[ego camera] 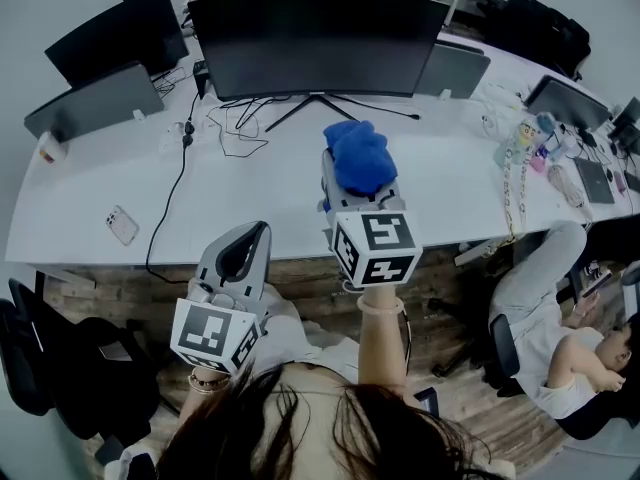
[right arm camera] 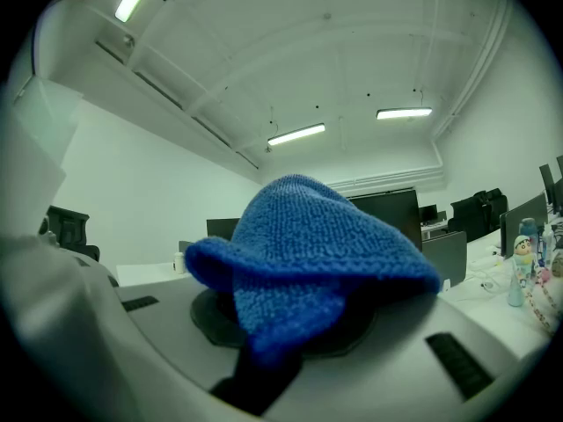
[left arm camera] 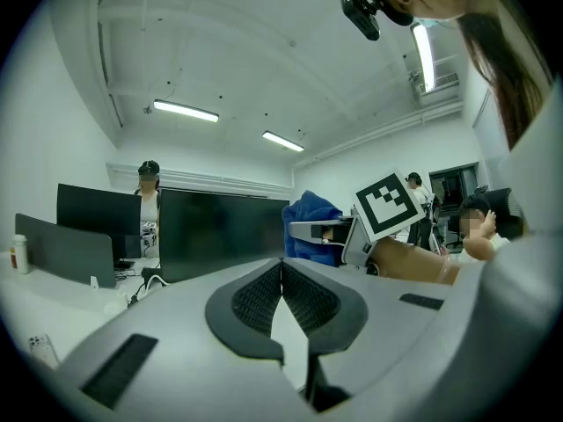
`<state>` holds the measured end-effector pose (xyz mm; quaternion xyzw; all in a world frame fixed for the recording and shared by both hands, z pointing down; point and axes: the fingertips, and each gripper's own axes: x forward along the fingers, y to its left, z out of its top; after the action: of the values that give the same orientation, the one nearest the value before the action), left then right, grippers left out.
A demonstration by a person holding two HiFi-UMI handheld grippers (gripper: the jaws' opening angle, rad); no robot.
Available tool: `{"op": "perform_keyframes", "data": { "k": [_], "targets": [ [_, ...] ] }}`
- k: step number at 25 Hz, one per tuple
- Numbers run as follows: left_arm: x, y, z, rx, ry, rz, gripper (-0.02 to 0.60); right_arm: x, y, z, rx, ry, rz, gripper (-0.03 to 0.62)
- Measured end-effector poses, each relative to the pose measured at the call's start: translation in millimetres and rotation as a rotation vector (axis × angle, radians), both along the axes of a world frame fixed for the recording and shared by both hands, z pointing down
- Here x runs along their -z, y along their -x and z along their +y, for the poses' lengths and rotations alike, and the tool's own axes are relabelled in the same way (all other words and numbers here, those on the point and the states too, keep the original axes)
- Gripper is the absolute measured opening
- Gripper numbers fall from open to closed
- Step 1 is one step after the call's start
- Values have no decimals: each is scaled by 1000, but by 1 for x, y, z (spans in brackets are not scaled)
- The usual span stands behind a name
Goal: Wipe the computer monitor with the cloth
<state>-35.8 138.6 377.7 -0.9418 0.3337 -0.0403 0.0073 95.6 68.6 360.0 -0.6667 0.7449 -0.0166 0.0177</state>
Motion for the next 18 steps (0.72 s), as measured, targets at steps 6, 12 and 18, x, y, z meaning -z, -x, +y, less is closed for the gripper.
{"op": "perform_keyframes", "data": {
  "k": [6,12,18],
  "targets": [
    [-2,-1,0,-12,-1,-4,9,-3,-1,-3,-5,7,-14,100],
    [-3,4,-3,1,6,-7,9,-4,1,-7,-7,6,-15,100],
    [-5,10,-7,16,13,-12,9,-8,5,-12,-4,12,-12,100]
  ]
}}
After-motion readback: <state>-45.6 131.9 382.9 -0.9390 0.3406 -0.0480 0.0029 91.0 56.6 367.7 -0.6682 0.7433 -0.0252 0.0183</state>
